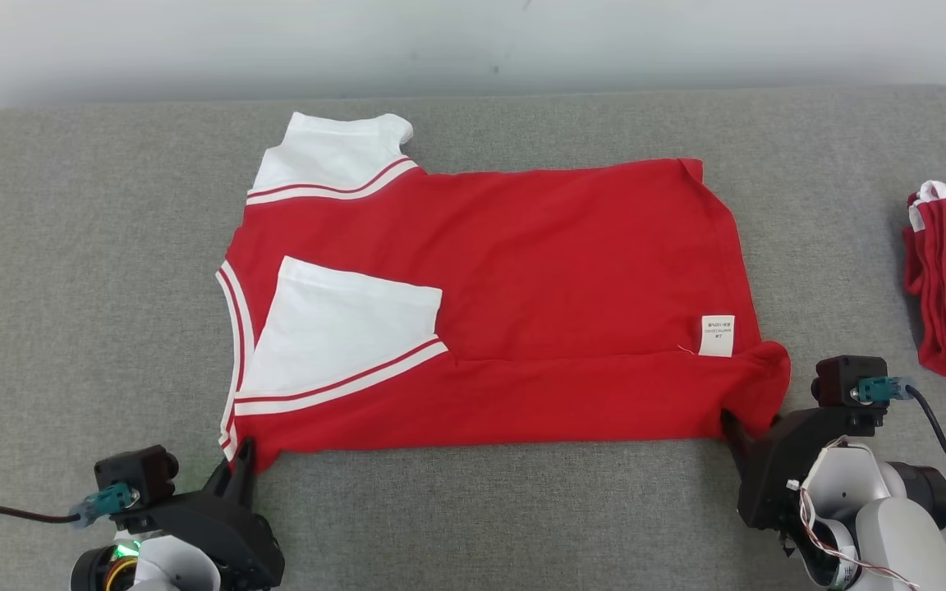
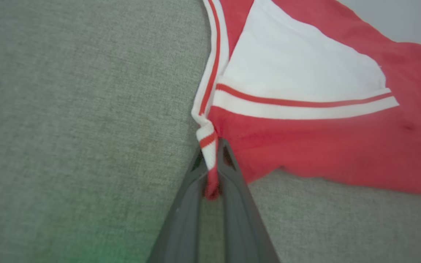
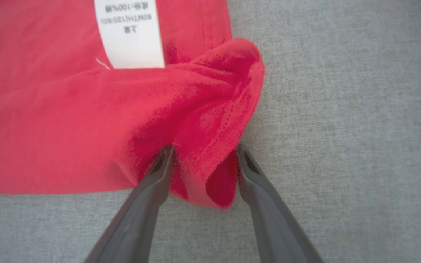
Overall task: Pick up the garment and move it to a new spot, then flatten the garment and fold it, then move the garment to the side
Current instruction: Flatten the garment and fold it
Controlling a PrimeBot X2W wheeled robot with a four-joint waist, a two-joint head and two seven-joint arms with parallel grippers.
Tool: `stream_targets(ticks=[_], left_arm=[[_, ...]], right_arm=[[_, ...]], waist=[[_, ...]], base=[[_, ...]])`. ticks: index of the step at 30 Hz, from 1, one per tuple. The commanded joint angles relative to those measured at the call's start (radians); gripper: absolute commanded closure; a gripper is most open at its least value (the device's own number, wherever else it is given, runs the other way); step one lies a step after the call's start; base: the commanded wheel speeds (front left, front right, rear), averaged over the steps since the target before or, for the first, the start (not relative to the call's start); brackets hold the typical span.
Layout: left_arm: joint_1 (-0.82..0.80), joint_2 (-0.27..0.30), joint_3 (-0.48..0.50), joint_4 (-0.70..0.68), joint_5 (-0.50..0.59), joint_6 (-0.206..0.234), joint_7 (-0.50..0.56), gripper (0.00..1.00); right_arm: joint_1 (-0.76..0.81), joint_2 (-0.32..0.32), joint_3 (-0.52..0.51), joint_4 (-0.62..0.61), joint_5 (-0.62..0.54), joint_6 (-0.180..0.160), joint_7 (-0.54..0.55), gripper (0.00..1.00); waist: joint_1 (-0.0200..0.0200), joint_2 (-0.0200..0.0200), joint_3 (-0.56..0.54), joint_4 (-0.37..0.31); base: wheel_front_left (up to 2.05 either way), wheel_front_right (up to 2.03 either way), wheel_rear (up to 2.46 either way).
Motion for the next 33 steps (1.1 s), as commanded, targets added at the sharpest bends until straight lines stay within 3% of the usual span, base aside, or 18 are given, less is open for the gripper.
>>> stream_targets(ticks=[1, 3, 4, 13, 22, 26, 33], left_arm=[[0.005, -0.005, -0.009, 0.019, -0.002, -0.001, 0.001, 1.00], [0.003, -0.008, -0.011, 0.024, -0.001, -0.003, 0.000, 1.00], [0.004, -0.010, -0.013, 0.025, -0.001, -0.007, -0.005, 1.00], [0.021, -0.012, -0.015, 0.023, 0.001, -0.029, -0.057, 1.00], [0.088, 0.030, -0.007, -0.049, -0.012, -0.019, -0.045, 1.00], [0.165, 0.060, 0.010, -0.140, -0.029, 0.011, -0.032, 1.00], [0.293, 0.099, 0.015, -0.285, -0.045, 0.078, 0.017, 1.00]], right_arm=[[0.002, 0.009, 0.010, 0.024, 0.006, 0.003, 0.015, 0.78], [-0.003, 0.009, 0.004, 0.033, -0.002, 0.003, 0.015, 0.96], [-0.004, 0.008, -0.001, 0.034, -0.006, 0.003, 0.009, 1.00], [0.017, 0.005, -0.048, 0.000, -0.023, 0.002, -0.028, 1.00], [0.123, 0.005, -0.083, -0.146, 0.020, 0.002, 0.000, 1.00], [0.216, 0.005, -0.096, -0.276, 0.056, 0.002, 0.050, 1.00], [0.338, 0.005, -0.114, -0.383, 0.104, 0.002, 0.135, 1.00]], waist=[[0.0001, 0.0000, -0.001, 0.003], [0.0001, 0.0000, -0.003, 0.007], [0.0001, 0.0000, -0.004, 0.008], [0.0001, 0.0000, -0.032, 0.006], [0.0001, 0.0000, -0.058, 0.012], [0.0001, 0.0000, -0.067, 0.007], [0.0001, 0.0000, -0.057, 0.007]], base=[[0.00, 0.00, 0.00], [0.00, 0.00, 0.00], [0.00, 0.00, 0.00], [0.00, 0.00, 0.00], [0.00, 0.00, 0.00], [0.00, 0.00, 0.00], [0.00, 0.00, 0.00]])
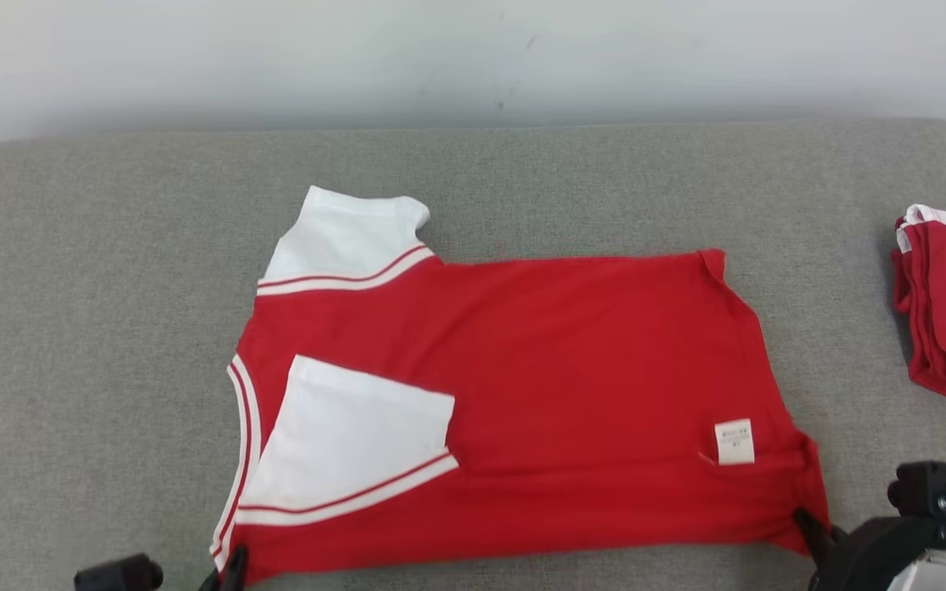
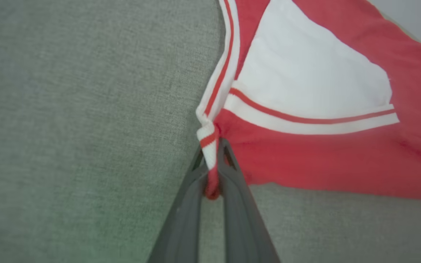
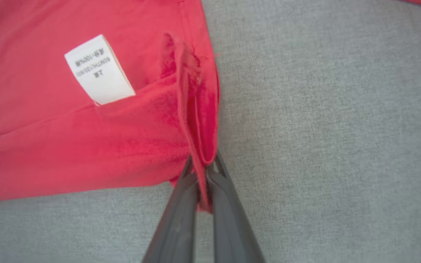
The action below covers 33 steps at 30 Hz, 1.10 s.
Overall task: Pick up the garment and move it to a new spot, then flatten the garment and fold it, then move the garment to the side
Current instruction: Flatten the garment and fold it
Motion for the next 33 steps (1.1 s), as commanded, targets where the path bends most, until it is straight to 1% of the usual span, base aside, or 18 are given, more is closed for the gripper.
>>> stream_targets(ticks=[1, 4, 7, 9, 10, 11, 15, 18, 23, 25, 28, 29, 31, 33], left_arm=[[0.037, 0.015, 0.009, -0.022, -0.008, 0.023, 0.010, 1.00], [0.083, 0.026, 0.021, -0.071, -0.020, 0.053, 0.022, 1.00], [0.114, 0.028, 0.024, -0.103, -0.028, 0.066, 0.024, 1.00], [0.123, 0.027, 0.022, -0.111, -0.031, 0.067, 0.025, 1.00], [0.122, 0.027, 0.021, -0.113, -0.030, 0.066, 0.023, 0.67], [0.123, 0.027, 0.016, -0.111, -0.029, 0.064, 0.028, 0.00], [0.128, 0.029, 0.020, -0.105, -0.028, 0.079, 0.030, 0.00], [0.149, 0.044, 0.036, -0.107, -0.036, 0.106, 0.039, 0.00], [0.139, 0.084, 0.087, -0.150, -0.025, 0.145, 0.030, 0.00], [0.099, 0.106, 0.094, -0.176, -0.008, 0.153, 0.041, 0.00], [-0.005, 0.132, 0.089, -0.193, 0.022, 0.146, 0.068, 0.00], [-0.005, 0.132, 0.089, -0.193, 0.022, 0.146, 0.068, 0.00], [-0.095, 0.125, 0.074, -0.178, 0.041, 0.139, 0.083, 0.00], [-0.195, 0.104, 0.052, -0.150, 0.050, 0.119, 0.100, 0.00]], right_arm=[[0.029, -0.002, -0.010, -0.017, 0.012, 0.000, 0.013, 1.00], [0.065, -0.001, 0.001, -0.029, 0.023, 0.000, 0.037, 1.00], [0.083, -0.001, 0.012, -0.028, 0.042, 0.000, 0.047, 1.00], [0.089, -0.001, 0.020, -0.025, 0.055, 0.000, 0.041, 1.00], [0.089, -0.001, 0.026, -0.023, 0.058, 0.000, 0.037, 0.63], [0.093, -0.001, 0.032, -0.016, 0.070, 0.000, 0.043, 0.00], [0.103, -0.001, 0.039, -0.021, 0.078, 0.000, 0.058, 0.00], [0.117, -0.001, 0.018, -0.040, 0.068, 0.000, 0.074, 0.00], [0.099, 0.000, -0.032, -0.129, 0.024, 0.000, 0.106, 0.00], [0.073, -0.001, -0.043, -0.175, -0.005, 0.000, 0.116, 0.00], [0.014, -0.001, -0.040, -0.227, -0.048, 0.000, 0.123, 0.00], [0.014, -0.001, -0.040, -0.227, -0.048, 0.000, 0.123, 0.00], [-0.040, -0.001, -0.028, -0.243, -0.081, 0.000, 0.120, 0.00], [-0.094, 0.000, -0.004, -0.239, -0.095, 0.000, 0.114, 0.00]], waist=[[0.0000, -0.0001, 0.005, 0.000], [0.0000, -0.0001, 0.010, 0.000], [0.0000, -0.0001, 0.012, 0.001], [0.0000, -0.0001, 0.011, 0.000], [0.0000, -0.0001, 0.010, 0.000], [0.0000, -0.0001, 0.008, -0.001], [0.0000, -0.0001, -0.002, -0.001], [0.0000, -0.0001, -0.013, -0.003], [0.0000, -0.0001, -0.025, -0.005], [0.0000, -0.0001, -0.021, -0.004], [0.0000, -0.0001, 0.000, -0.004], [0.0000, -0.0001, 0.000, -0.004], [0.0000, -0.0001, 0.019, -0.007], [0.0000, -0.0001, 0.041, -0.014]], base=[[0.00, 0.00, 0.00], [0.00, 0.00, 0.00], [0.00, 0.00, 0.00], [0.00, 0.00, 0.00], [0.00, 0.00, 0.00], [0.00, 0.00, 0.00], [0.00, 0.00, 0.00], [0.00, 0.00, 0.00], [0.00, 0.00, 0.00], [0.00, 0.00, 0.00], [0.00, 0.00, 0.00], [0.00, 0.00, 0.00], [0.00, 0.00, 0.00], [0.00, 0.00, 0.00]])
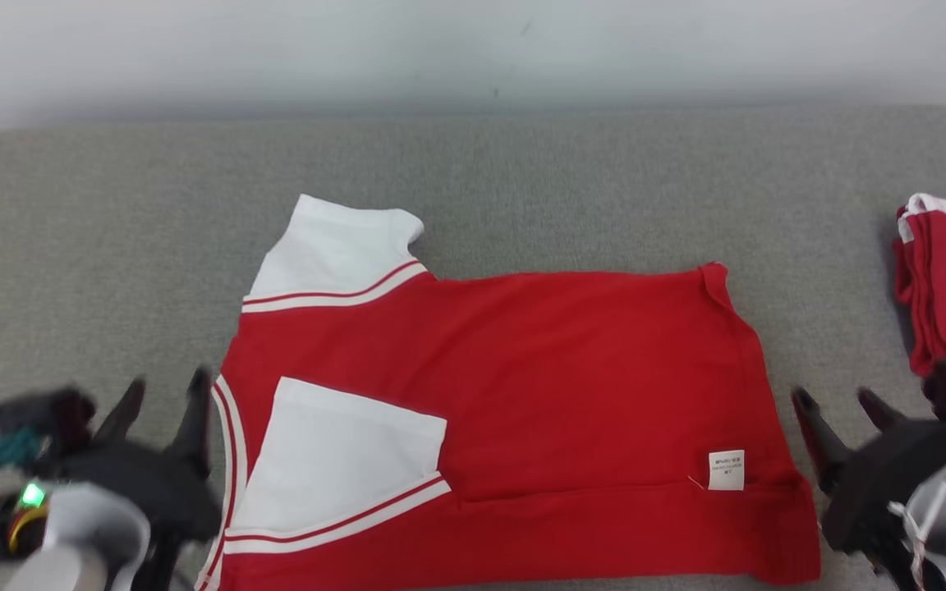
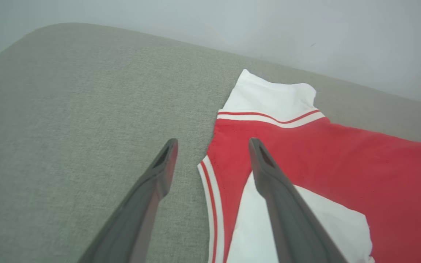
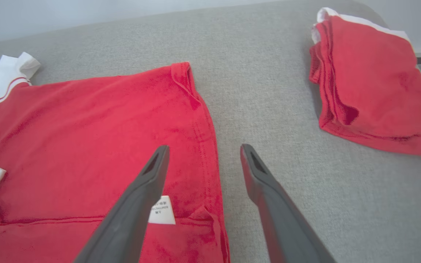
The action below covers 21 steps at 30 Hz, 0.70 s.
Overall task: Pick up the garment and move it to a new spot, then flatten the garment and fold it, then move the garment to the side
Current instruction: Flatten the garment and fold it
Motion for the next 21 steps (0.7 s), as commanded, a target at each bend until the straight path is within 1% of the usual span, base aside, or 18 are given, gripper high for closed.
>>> stream_targets(ticks=[1, 3, 4, 5, 7, 9, 13, 18, 21], left_arm=[[-0.046, -0.011, -0.012, 0.019, 0.012, -0.009, 0.007, 0.00], [-0.138, -0.037, -0.040, 0.063, 0.021, -0.028, 0.032, 0.00], [-0.240, -0.048, -0.064, 0.138, 0.035, -0.053, 0.064, 0.00], [-0.240, -0.048, -0.064, 0.138, 0.035, -0.053, 0.064, 0.00], [-0.337, -0.050, -0.101, 0.215, 0.068, -0.072, 0.098, 0.00], [-0.431, -0.069, -0.125, 0.294, 0.093, -0.092, 0.115, 0.00], [-0.581, -0.079, -0.154, 0.435, 0.124, -0.126, 0.144, 0.00], [-0.725, -0.090, -0.167, 0.560, 0.168, -0.114, 0.164, 0.00], [-0.777, -0.080, -0.176, 0.621, 0.188, -0.111, 0.170, 0.00]], right_arm=[[-0.023, 0.000, 0.014, 0.004, -0.005, 0.000, -0.008, 0.00], [-0.062, 0.000, 0.056, 0.020, -0.003, 0.000, -0.013, 0.00], [-0.097, 0.000, 0.103, 0.037, 0.007, 0.000, -0.021, 0.00], [-0.097, 0.000, 0.103, 0.037, 0.007, 0.000, -0.021, 0.00], [-0.131, 0.000, 0.148, 0.052, 0.004, 0.000, -0.029, 0.00], [-0.164, 0.000, 0.177, 0.063, -0.010, 0.000, -0.044, 0.00], [-0.226, 0.000, 0.221, 0.085, -0.030, 0.000, -0.065, 0.00], [-0.268, 0.001, 0.225, 0.098, -0.038, 0.000, -0.090, 0.00], [-0.269, 0.001, 0.220, 0.105, -0.029, 0.000, -0.106, 0.00]], waist=[[0.0000, 0.0000, 0.035, -0.011], [0.0000, 0.0000, 0.067, -0.021], [0.0000, 0.0000, 0.100, -0.031], [0.0000, 0.0000, 0.100, -0.031], [0.0000, 0.0000, 0.136, -0.048], [0.0000, 0.0000, 0.168, -0.066], [0.0000, 0.0000, 0.228, -0.116], [0.0000, 0.0000, 0.291, -0.164], [0.0000, 0.0000, 0.319, -0.181]], base=[[0.00, 0.00, 0.00], [0.00, 0.00, 0.00], [0.00, 0.00, 0.00], [0.00, 0.00, 0.00], [0.00, 0.00, 0.00], [0.00, 0.00, 0.00], [0.00, 0.00, 0.00], [0.00, 0.00, 0.00], [0.00, 0.00, 0.00]])
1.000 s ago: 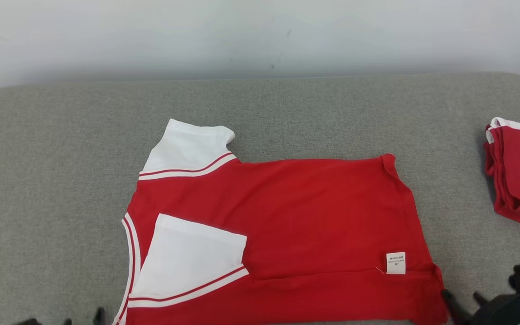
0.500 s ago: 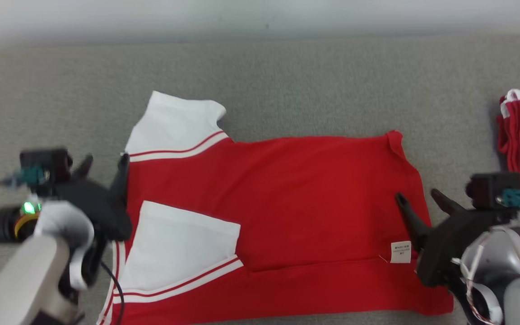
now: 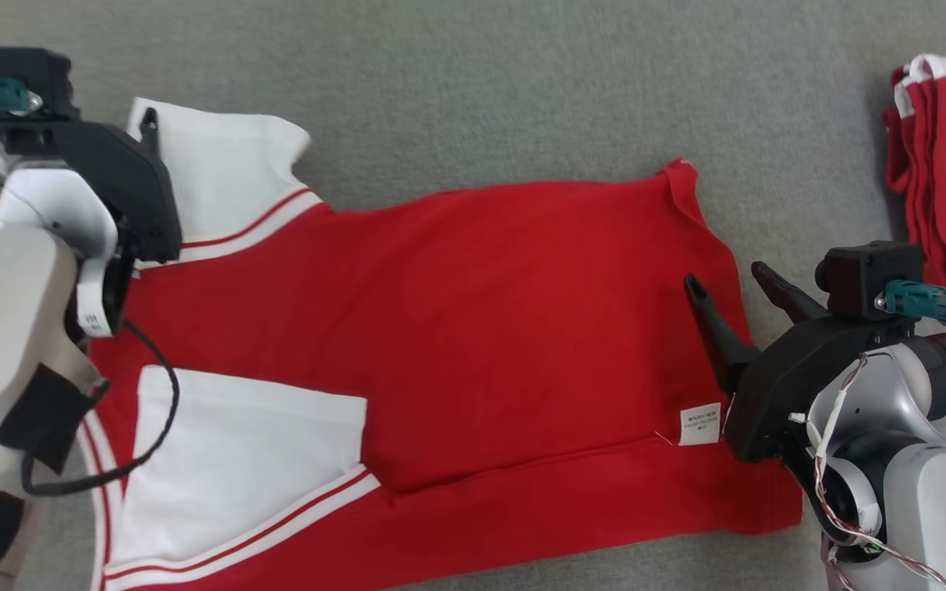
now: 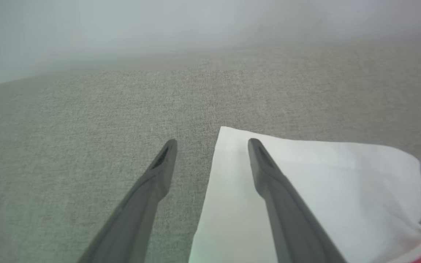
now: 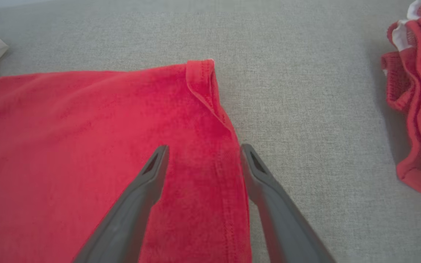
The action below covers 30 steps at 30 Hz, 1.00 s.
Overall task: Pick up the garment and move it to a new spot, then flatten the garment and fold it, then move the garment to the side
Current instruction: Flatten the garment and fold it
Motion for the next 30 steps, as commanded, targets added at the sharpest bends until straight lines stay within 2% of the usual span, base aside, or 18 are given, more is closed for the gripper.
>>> stream_targets(ticks=[1, 6, 11, 12, 13, 15, 16, 17, 18, 19, 20, 21, 23, 24, 25, 26, 27, 30], left_arm=[[-0.014, 0.007, -0.003, 0.023, 0.008, 0.004, 0.005, 0.00], [-0.059, 0.012, -0.009, 0.091, 0.013, 0.007, 0.030, 0.00], [-0.075, 0.021, -0.009, 0.141, -0.002, -0.016, 0.047, 0.00], [-0.076, 0.019, -0.009, 0.148, -0.005, -0.019, 0.052, 0.13], [-0.078, 0.017, -0.012, 0.155, -0.009, -0.025, 0.061, 0.51], [-0.081, 0.017, -0.011, 0.165, -0.017, -0.027, 0.075, 0.65], [-0.083, 0.017, -0.012, 0.169, -0.021, -0.027, 0.084, 0.65], [-0.082, 0.015, -0.012, 0.172, -0.027, -0.025, 0.093, 0.60], [-0.082, 0.015, -0.011, 0.173, -0.028, -0.024, 0.101, 0.51], [-0.082, 0.018, -0.011, 0.173, -0.031, -0.025, 0.107, 0.30], [-0.082, 0.018, -0.011, 0.173, -0.031, -0.025, 0.107, 0.30], [-0.083, 0.021, -0.011, 0.171, -0.035, -0.028, 0.113, 0.11], [-0.085, 0.024, -0.017, 0.169, -0.036, -0.034, 0.132, 0.08], [-0.084, 0.023, -0.016, 0.167, -0.038, -0.035, 0.141, 0.20], [-0.082, 0.022, -0.017, 0.165, -0.040, -0.036, 0.150, 0.42], [-0.078, 0.020, -0.016, 0.163, -0.048, -0.040, 0.156, 0.55], [-0.074, 0.018, -0.014, 0.160, -0.053, -0.044, 0.161, 0.61], [-0.060, 0.024, -0.011, 0.157, -0.061, -0.042, 0.158, 1.00]], right_arm=[[-0.002, 0.001, -0.002, 0.005, 0.009, 0.000, -0.010, 0.00], [0.017, 0.001, -0.007, 0.019, 0.016, 0.000, -0.033, 0.00], [0.003, 0.001, -0.005, 0.032, 0.020, 0.000, -0.038, 0.00], [0.002, 0.001, -0.003, 0.034, 0.020, 0.000, -0.038, 0.00], [0.001, 0.001, -0.001, 0.037, 0.021, 0.000, -0.038, 0.00], [-0.004, 0.001, 0.002, 0.039, 0.023, 0.000, -0.038, 0.00], [-0.005, 0.001, 0.003, 0.040, 0.023, 0.000, -0.038, 0.00], [-0.005, 0.001, 0.002, 0.040, 0.023, 0.000, -0.036, 0.00], [-0.004, 0.001, 0.001, 0.039, 0.022, 0.000, -0.034, 0.00], [-0.003, 0.001, 0.001, 0.038, 0.021, 0.000, -0.033, 0.00], [-0.003, 0.001, 0.001, 0.038, 0.021, 0.000, -0.033, 0.00], [-0.001, 0.001, 0.000, 0.037, 0.019, 0.000, -0.032, 0.00], [0.001, 0.001, 0.003, 0.035, 0.017, 0.000, -0.029, 0.00], [0.002, 0.001, 0.006, 0.036, 0.017, 0.000, -0.028, 0.00], [0.002, 0.001, 0.009, 0.036, 0.018, 0.000, -0.027, 0.00], [0.002, 0.001, 0.011, 0.036, 0.020, 0.000, -0.025, 0.00], [0.000, 0.001, 0.014, 0.037, 0.022, 0.000, -0.024, 0.00], [-0.008, 0.001, 0.018, 0.038, 0.019, 0.000, -0.023, 0.00]], waist=[[-0.0003, -0.0002, 0.066, -0.060], [-0.0003, -0.0002, 0.079, -0.065], [-0.0003, -0.0002, 0.078, -0.061], [-0.0003, -0.0002, 0.077, -0.061], [-0.0003, -0.0002, 0.076, -0.060], [-0.0003, -0.0002, 0.074, -0.059], [-0.0003, -0.0002, 0.073, -0.059], [-0.0003, -0.0002, 0.071, -0.058], [-0.0003, -0.0002, 0.069, -0.057], [-0.0003, -0.0002, 0.068, -0.056], [-0.0003, -0.0002, 0.068, -0.056], [-0.0003, -0.0002, 0.066, -0.056], [-0.0003, -0.0002, 0.065, -0.057], [-0.0003, -0.0002, 0.065, -0.058], [-0.0003, -0.0002, 0.066, -0.059], [-0.0003, -0.0002, 0.067, -0.061], [-0.0003, -0.0002, 0.069, -0.062], [-0.0003, -0.0002, 0.075, -0.065]], base=[[0.00, 0.00, 0.00], [0.00, 0.00, 0.00], [0.00, 0.00, 0.00], [0.00, 0.00, 0.00], [0.00, 0.00, 0.00], [0.00, 0.00, 0.00], [0.00, 0.00, 0.00], [0.00, 0.00, 0.00], [0.00, 0.00, 0.00], [0.00, 0.00, 0.00], [0.00, 0.00, 0.00], [0.00, 0.00, 0.00], [0.00, 0.00, 0.00], [0.00, 0.00, 0.00], [0.00, 0.00, 0.00], [0.00, 0.00, 0.00], [0.00, 0.00, 0.00], [0.00, 0.00, 0.00]])
